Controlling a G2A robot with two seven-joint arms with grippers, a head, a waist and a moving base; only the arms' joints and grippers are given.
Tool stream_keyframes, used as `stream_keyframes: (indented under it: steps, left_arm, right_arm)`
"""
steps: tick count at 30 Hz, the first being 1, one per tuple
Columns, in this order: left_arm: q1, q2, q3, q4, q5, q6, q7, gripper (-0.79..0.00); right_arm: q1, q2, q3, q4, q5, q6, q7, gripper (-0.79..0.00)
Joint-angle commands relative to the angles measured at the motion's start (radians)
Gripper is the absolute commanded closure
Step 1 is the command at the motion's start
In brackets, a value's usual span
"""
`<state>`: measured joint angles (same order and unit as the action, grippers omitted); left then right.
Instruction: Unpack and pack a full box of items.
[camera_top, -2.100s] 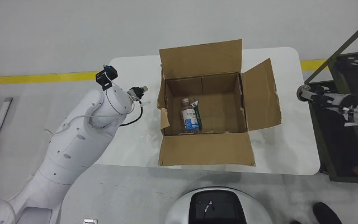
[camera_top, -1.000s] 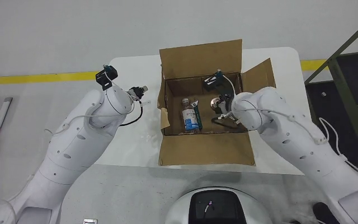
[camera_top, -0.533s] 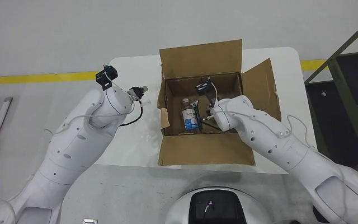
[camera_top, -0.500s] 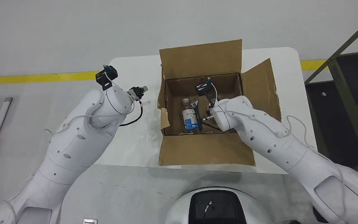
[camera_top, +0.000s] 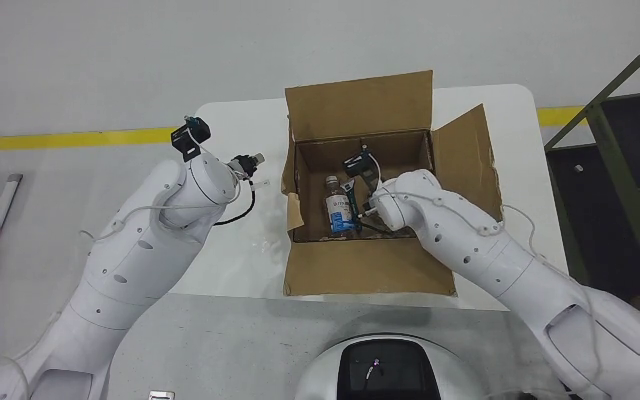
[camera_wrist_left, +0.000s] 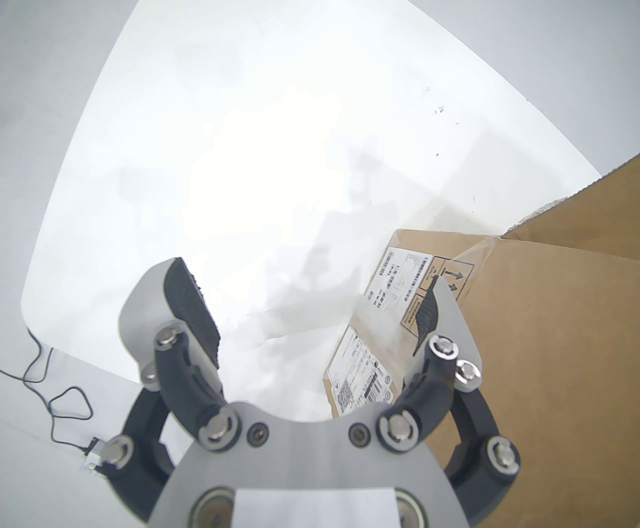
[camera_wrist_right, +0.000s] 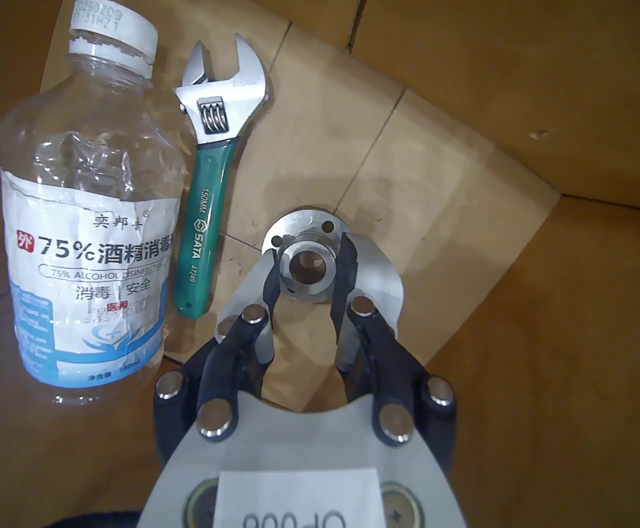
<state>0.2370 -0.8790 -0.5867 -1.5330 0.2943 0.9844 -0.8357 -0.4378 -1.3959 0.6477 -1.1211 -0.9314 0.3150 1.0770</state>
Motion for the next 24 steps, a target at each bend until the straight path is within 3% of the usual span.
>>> stream_keyframes:
  steps: [1, 4, 7, 9, 11, 12, 13, 14, 16, 24]
  left_arm:
    - [0.0, 0.0, 0.0, 0.0, 0.0, 0.0, 0.0, -0.785]
    - [0.0, 0.0, 0.0, 0.0, 0.0, 0.0, 0.0, -0.785]
    - [0.0, 0.0, 0.0, 0.0, 0.0, 0.0, 0.0, -0.785]
    - [0.0, 0.0, 0.0, 0.0, 0.0, 0.0, 0.0, -0.785]
    - [0.0, 0.0, 0.0, 0.0, 0.0, 0.0, 0.0, -0.785]
    - [0.0, 0.0, 0.0, 0.0, 0.0, 0.0, 0.0, -0.785]
    - [0.0, 0.0, 0.0, 0.0, 0.0, 0.0, 0.0, -0.785]
    - [0.0, 0.0, 0.0, 0.0, 0.0, 0.0, 0.0, -0.785]
    - [0.0, 0.0, 0.0, 0.0, 0.0, 0.0, 0.0, -0.785]
    - [0.0, 0.0, 0.0, 0.0, 0.0, 0.0, 0.0, -0.785]
  right_arm:
    - [0.002, -0.002, 0.006, 0.002, -0.001, -0.005, -0.001, -0.348]
    - [0.004, -0.002, 0.027, -0.006, 0.001, -0.021, 0.0, -0.397]
    - [-0.002, 0.007, 0.062, -0.038, -0.001, -0.037, 0.005, -0.557]
    - [-0.012, 0.018, 0.102, -0.083, 0.005, -0.049, 0.018, -0.613]
    - [-0.026, 0.032, 0.152, -0.14, 0.026, -0.075, 0.055, -0.551]
    - [-0.034, 0.04, 0.181, -0.167, 0.04, -0.087, 0.073, -0.366]
    - [-0.04, 0.047, 0.211, -0.202, 0.054, -0.104, 0.085, -0.28]
    - [-0.044, 0.055, 0.24, -0.238, 0.056, -0.121, 0.092, -0.126]
    - [-0.06, 0.07, 0.302, -0.313, 0.07, -0.151, 0.109, 0.0]
    - [-0.168, 0.132, 0.623, -0.608, 0.152, -0.27, 0.11, 0.0]
